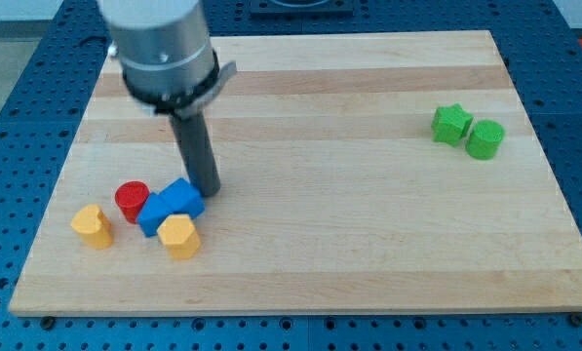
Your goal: Point at the red star
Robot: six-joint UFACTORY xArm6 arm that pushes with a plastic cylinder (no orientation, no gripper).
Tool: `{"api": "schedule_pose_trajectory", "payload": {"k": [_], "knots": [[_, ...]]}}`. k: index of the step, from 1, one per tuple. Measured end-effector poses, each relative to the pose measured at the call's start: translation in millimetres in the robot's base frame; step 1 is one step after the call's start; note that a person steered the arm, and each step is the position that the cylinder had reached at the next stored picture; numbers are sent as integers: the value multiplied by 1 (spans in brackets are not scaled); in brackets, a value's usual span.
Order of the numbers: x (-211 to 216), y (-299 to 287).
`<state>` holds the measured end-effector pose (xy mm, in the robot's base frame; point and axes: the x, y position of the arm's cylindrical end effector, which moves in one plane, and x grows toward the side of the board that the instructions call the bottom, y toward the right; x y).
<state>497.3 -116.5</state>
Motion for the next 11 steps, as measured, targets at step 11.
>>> {"api": "schedule_pose_trajectory", "payload": {"k": [11], "knots": [[-192, -39]]}}
